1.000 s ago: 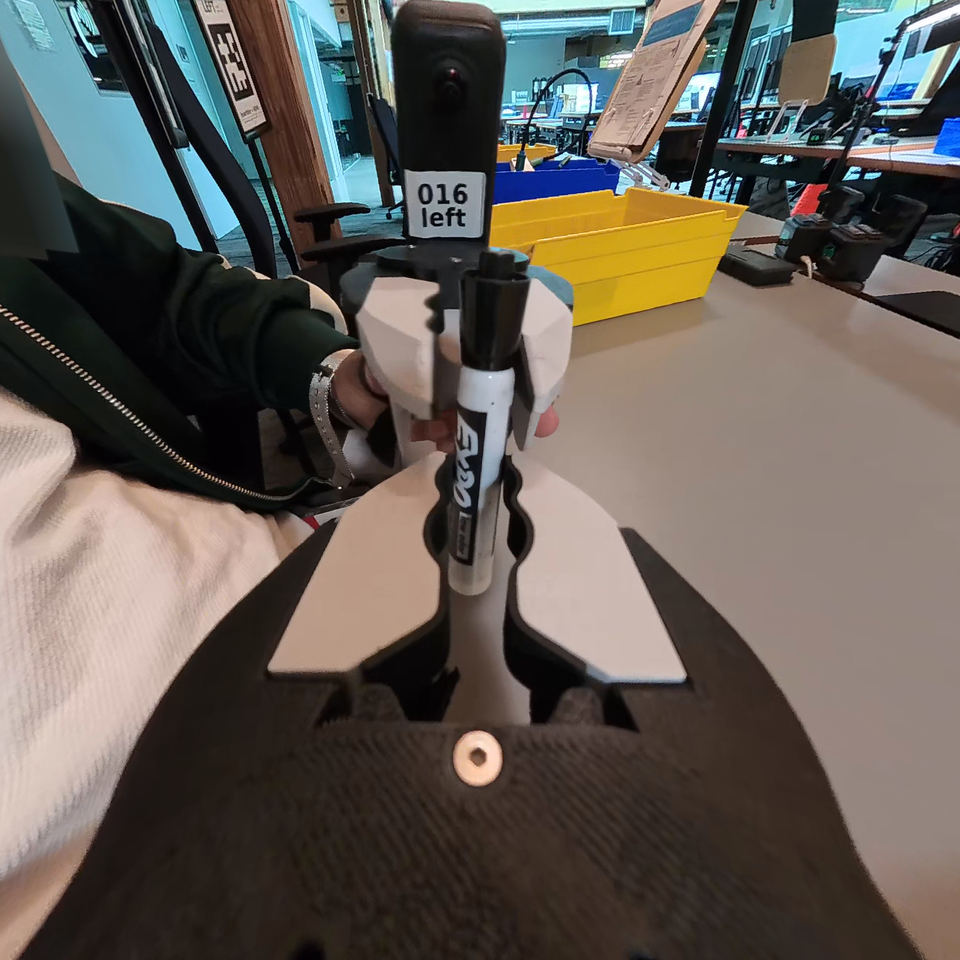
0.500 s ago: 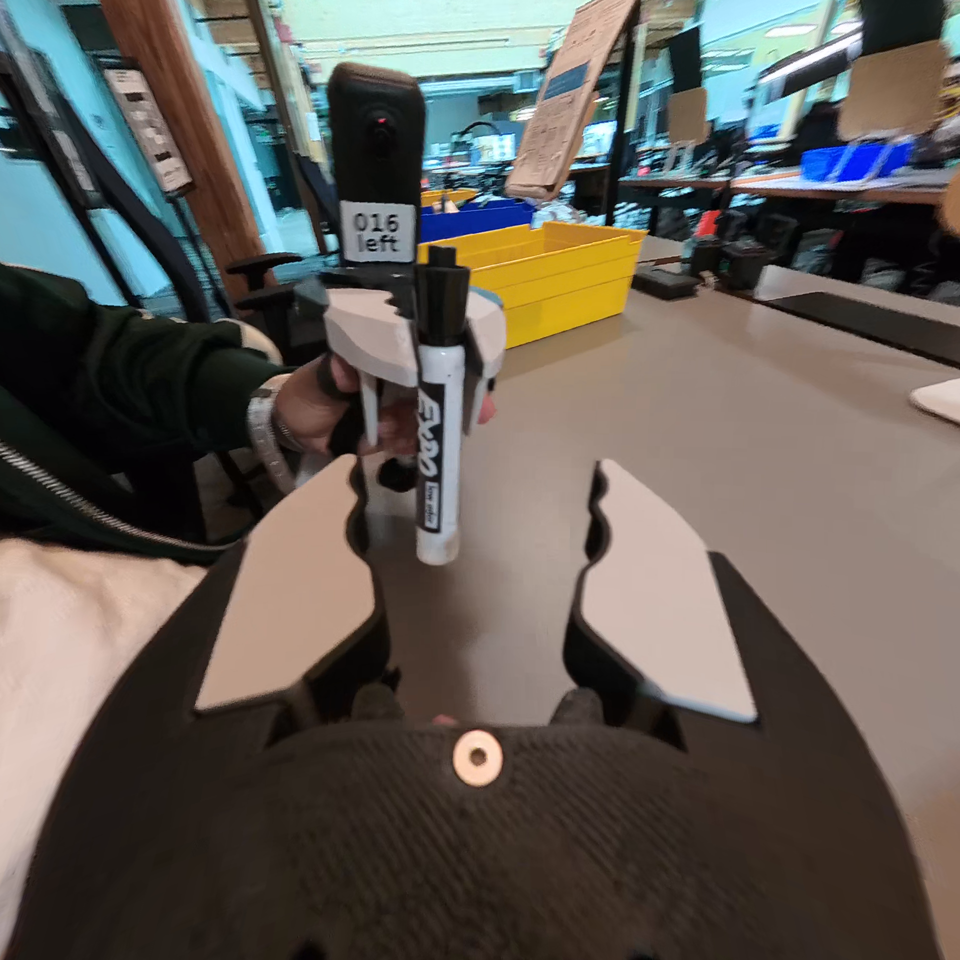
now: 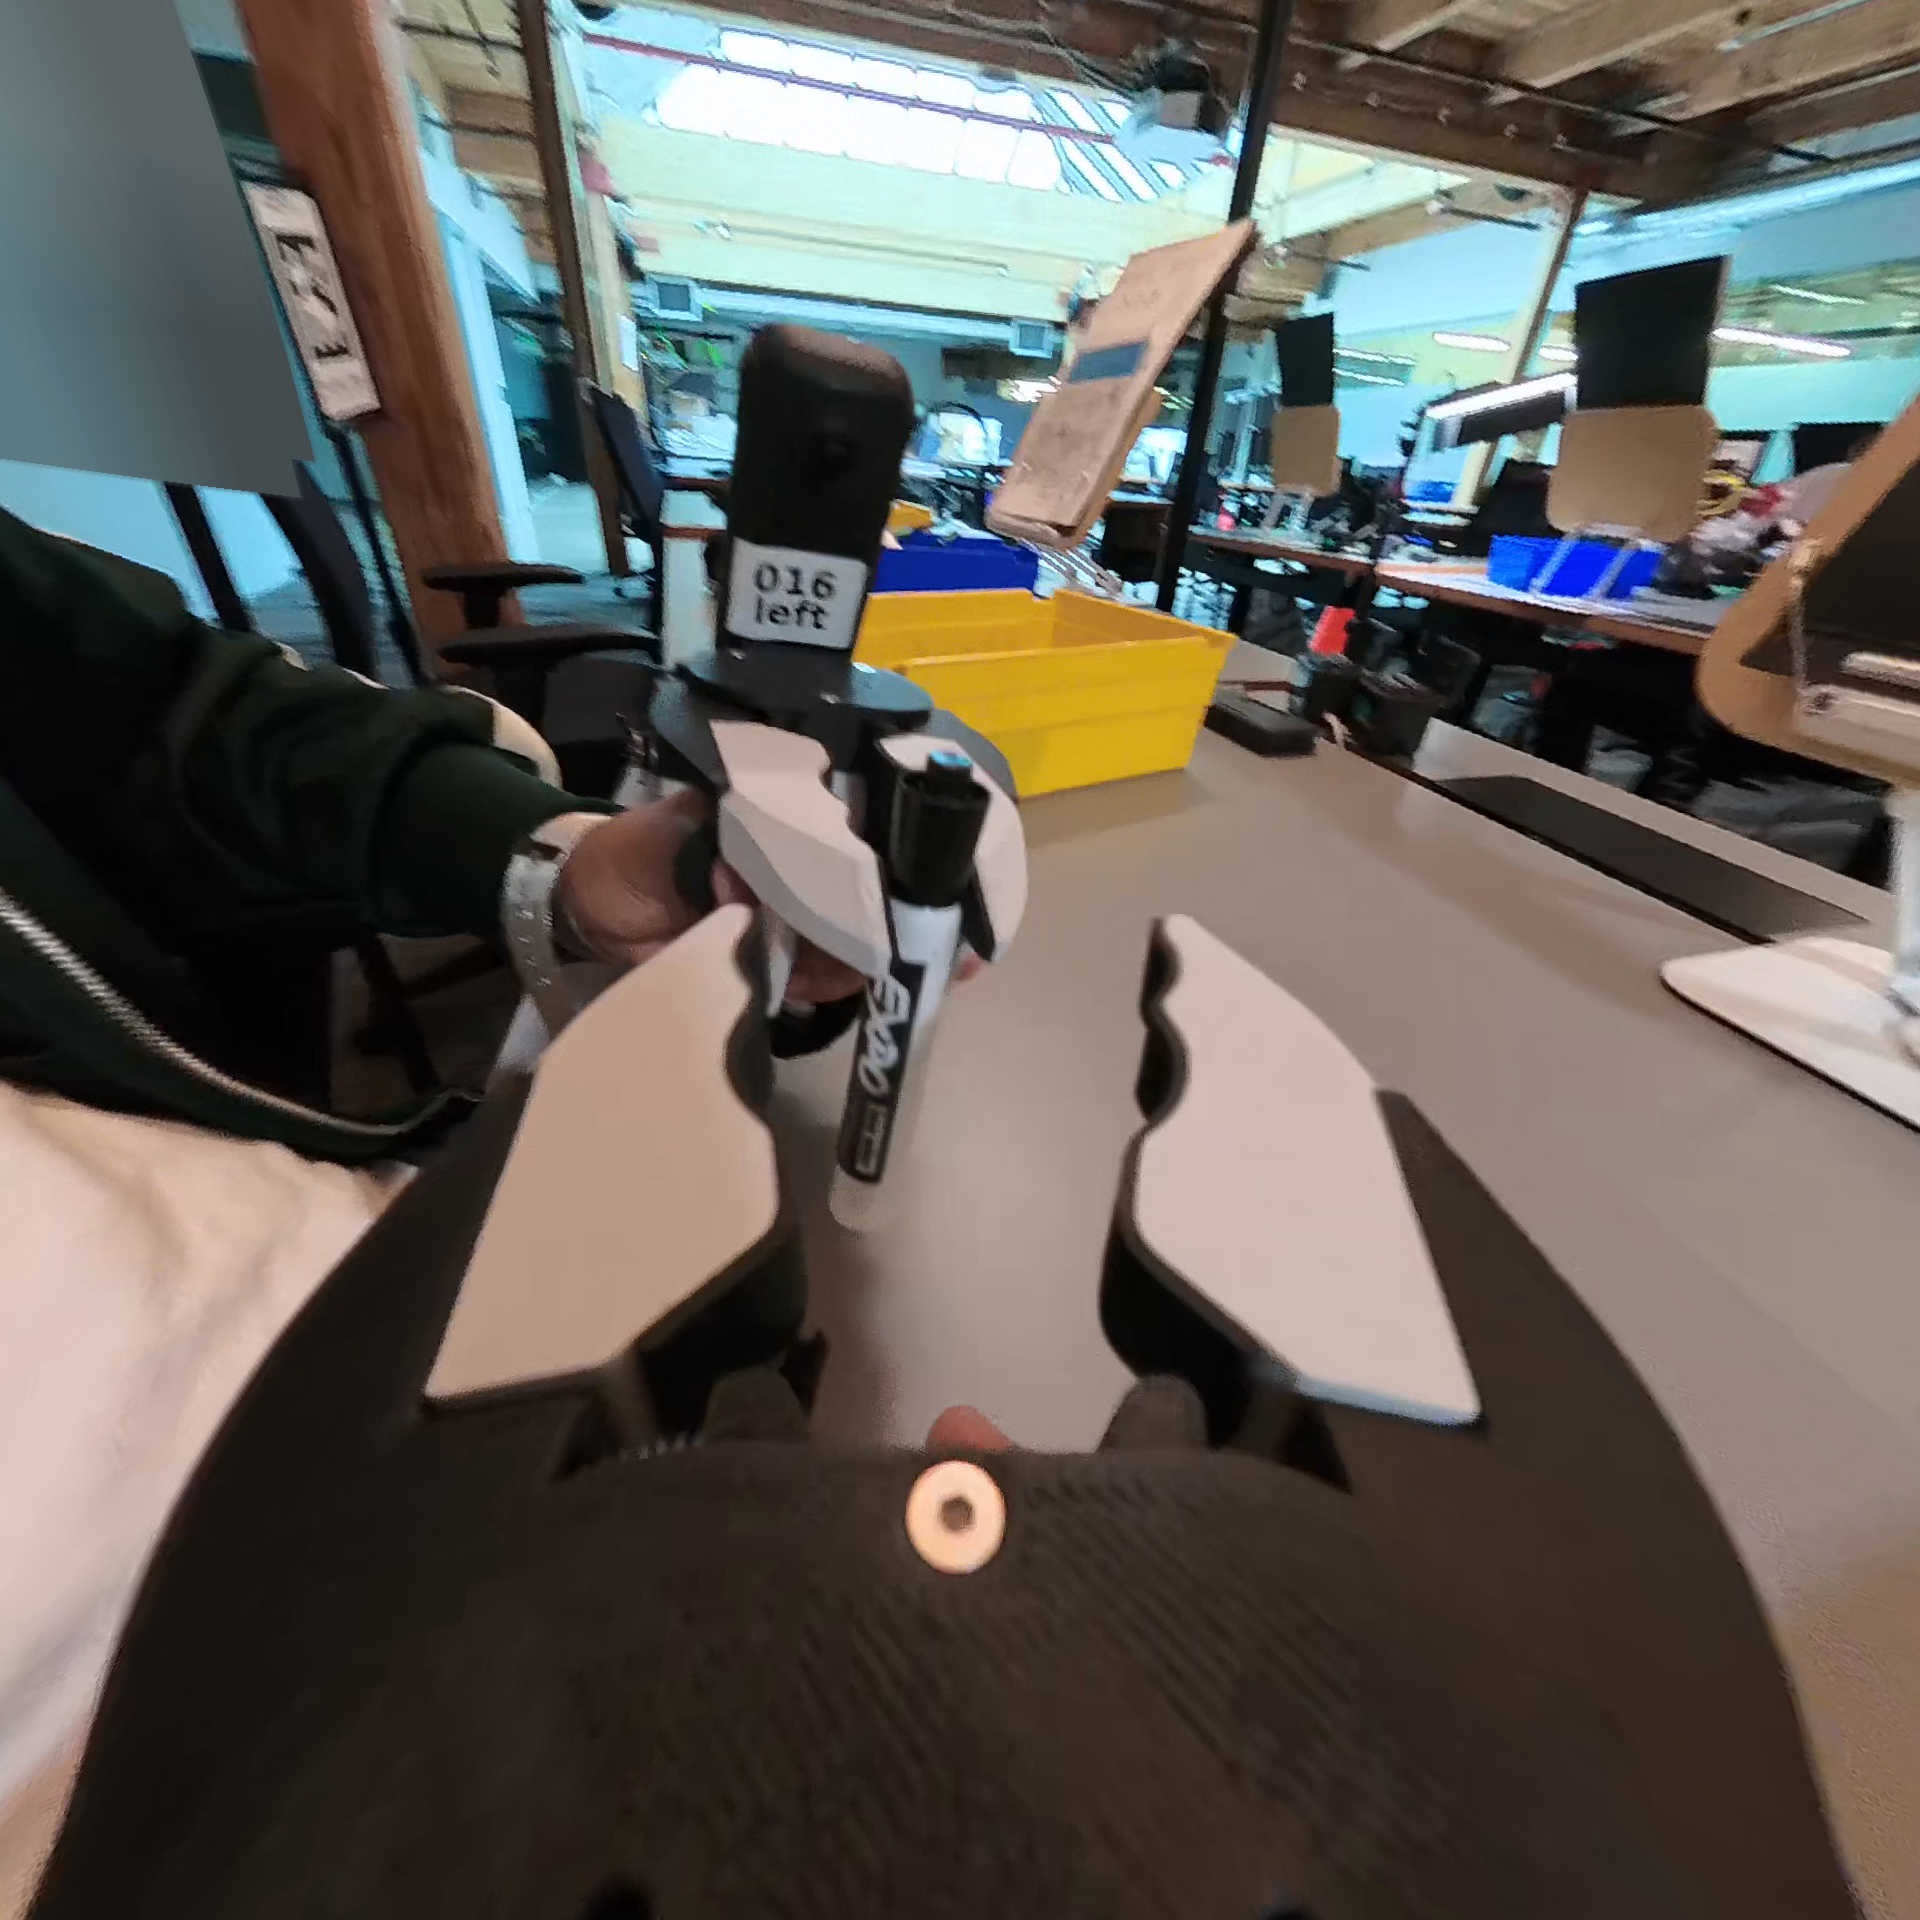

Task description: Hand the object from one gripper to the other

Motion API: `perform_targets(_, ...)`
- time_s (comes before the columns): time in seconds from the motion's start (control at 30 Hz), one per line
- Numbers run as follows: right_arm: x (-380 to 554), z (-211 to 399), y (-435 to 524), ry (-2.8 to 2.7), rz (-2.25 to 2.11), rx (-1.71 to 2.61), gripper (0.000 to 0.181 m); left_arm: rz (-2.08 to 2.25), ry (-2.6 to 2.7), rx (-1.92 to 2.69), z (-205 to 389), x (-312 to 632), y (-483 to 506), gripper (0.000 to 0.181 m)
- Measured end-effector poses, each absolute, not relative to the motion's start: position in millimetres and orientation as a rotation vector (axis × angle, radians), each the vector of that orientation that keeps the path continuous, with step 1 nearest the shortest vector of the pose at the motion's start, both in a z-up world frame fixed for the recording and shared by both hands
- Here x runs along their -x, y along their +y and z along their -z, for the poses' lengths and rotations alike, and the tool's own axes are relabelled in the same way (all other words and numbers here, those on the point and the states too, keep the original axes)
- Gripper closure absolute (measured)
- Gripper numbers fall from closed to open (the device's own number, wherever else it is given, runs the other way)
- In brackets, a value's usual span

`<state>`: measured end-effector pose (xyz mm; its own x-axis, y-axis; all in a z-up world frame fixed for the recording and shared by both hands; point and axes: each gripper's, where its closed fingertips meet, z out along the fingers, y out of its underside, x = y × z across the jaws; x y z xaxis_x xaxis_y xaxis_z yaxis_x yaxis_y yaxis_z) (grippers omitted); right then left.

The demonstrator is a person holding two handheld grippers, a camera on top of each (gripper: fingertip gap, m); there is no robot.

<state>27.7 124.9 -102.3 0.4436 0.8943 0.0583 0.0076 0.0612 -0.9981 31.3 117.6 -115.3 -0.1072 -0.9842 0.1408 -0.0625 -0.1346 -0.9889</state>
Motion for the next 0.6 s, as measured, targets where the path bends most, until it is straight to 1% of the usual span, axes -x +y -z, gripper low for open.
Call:
perform_targets(0.07, -26, 98, 116, -0.905, -0.909, 1.321, 0.131, 1.358, 1.308, 1.284, 119, -35, 110, 0.162)
perform_targets(0.13, -24, 97, 110, -0.909, -0.981, 1.330, 0.139, 1.361, 1.351, 1.256, 120, -38, 101, 0.162)
perform_targets(0.43, -18, 90, 96, -0.956, -1.033, 1.274, 0.152, 1.356, 1.434, 1.220, 125, -46, 82, 0.162)
perform_targets(0.6, -15, 93, 95, -0.977, -1.028, 1.281, 0.152, 1.359, 1.426, 1.220, 124, -46, 82, 0.162)
